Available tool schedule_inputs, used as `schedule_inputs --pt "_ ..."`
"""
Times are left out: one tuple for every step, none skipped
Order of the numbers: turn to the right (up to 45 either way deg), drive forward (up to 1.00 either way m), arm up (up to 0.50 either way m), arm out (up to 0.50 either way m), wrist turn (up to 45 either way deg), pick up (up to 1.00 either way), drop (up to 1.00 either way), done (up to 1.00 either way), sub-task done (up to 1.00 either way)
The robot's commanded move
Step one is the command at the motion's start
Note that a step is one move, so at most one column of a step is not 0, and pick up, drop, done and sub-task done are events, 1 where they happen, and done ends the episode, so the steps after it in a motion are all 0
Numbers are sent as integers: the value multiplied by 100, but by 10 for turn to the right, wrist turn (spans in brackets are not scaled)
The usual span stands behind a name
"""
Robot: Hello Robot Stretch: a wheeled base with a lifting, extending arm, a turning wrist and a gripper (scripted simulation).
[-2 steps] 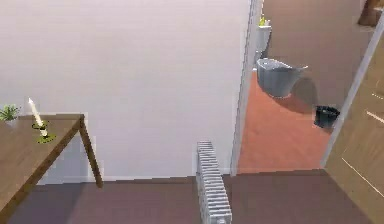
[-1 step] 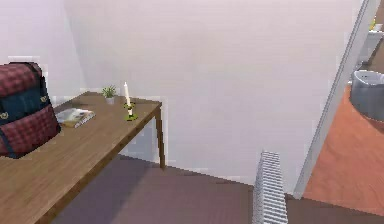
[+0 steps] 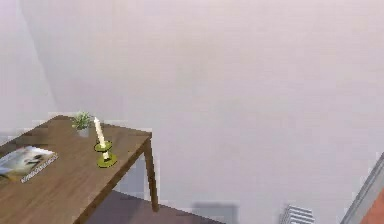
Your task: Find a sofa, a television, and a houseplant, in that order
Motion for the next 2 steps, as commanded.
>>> schedule_inputs --pt "0 60 0 0 0 0 0 0 0" --pt "240 0 0 0 0 0 0 0 0"
